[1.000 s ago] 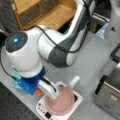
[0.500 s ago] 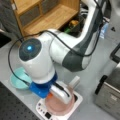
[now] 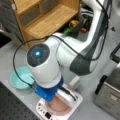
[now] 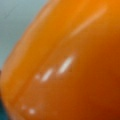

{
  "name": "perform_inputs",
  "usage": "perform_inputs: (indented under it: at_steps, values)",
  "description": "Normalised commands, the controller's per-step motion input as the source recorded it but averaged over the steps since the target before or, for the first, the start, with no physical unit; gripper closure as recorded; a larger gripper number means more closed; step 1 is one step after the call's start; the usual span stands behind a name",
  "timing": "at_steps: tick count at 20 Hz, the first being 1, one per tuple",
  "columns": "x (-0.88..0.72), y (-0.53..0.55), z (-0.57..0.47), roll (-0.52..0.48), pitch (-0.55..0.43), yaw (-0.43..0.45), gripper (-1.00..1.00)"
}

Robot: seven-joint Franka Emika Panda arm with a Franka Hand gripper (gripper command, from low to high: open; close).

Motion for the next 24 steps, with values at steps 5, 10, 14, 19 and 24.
perform_inputs:
  at_steps: [5,10,14,19,24]
  values:
    - [-0.24,0.17,-0.22,-0.167,-0.249,-0.053,1.0]
    - [-0.19,0.12,-0.18,-0.16,-0.218,-0.063,1.0]
    - [-0.18,0.08,-0.13,-0.163,-0.189,-0.053,1.0]
    - [-0.2,0.06,-0.11,-0.163,-0.181,-0.033,-1.0]
    - [-0.22,0.0,-0.09,-0.161,-0.181,-0.005,-1.0]
